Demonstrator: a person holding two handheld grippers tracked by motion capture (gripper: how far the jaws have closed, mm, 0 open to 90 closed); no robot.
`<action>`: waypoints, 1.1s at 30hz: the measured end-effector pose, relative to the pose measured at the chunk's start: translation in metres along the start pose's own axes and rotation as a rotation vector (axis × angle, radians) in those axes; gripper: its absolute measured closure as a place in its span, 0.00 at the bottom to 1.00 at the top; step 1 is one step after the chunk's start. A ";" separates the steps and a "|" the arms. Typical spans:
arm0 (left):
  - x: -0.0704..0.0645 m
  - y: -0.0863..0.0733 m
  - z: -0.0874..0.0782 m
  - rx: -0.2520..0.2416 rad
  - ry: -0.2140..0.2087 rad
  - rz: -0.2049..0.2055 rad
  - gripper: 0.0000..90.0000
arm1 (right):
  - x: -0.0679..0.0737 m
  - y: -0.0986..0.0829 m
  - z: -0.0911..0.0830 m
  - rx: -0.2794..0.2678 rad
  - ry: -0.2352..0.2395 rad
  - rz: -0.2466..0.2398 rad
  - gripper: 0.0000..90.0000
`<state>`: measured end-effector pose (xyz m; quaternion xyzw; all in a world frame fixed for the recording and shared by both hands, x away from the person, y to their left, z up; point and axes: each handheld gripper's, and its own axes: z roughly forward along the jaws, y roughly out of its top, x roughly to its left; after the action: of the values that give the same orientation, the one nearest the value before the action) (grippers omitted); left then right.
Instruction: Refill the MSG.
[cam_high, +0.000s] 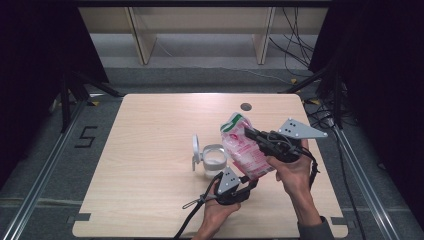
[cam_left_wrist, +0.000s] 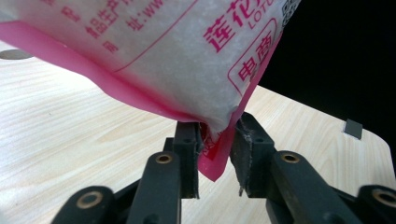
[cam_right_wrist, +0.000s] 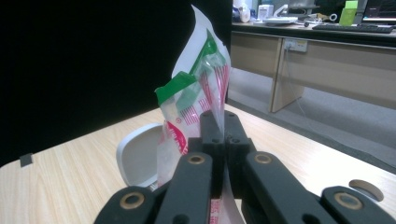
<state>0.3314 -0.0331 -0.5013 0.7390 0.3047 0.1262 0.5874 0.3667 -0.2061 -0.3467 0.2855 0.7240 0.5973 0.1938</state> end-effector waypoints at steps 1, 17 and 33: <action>0.000 0.000 -0.001 -0.002 0.005 -0.009 0.75 | 0.000 -0.001 -0.001 -0.005 0.003 -0.008 1.00; 0.002 -0.004 -0.033 0.027 0.025 0.010 0.57 | -0.006 -0.018 -0.023 -0.035 -0.012 0.044 1.00; 0.022 -0.013 -0.059 0.059 0.067 0.038 0.49 | -0.020 -0.060 -0.017 0.029 -0.034 0.108 1.00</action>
<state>0.3128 0.0281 -0.5007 0.7570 0.3137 0.1532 0.5524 0.3600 -0.2394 -0.4032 0.3368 0.7126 0.5916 0.1695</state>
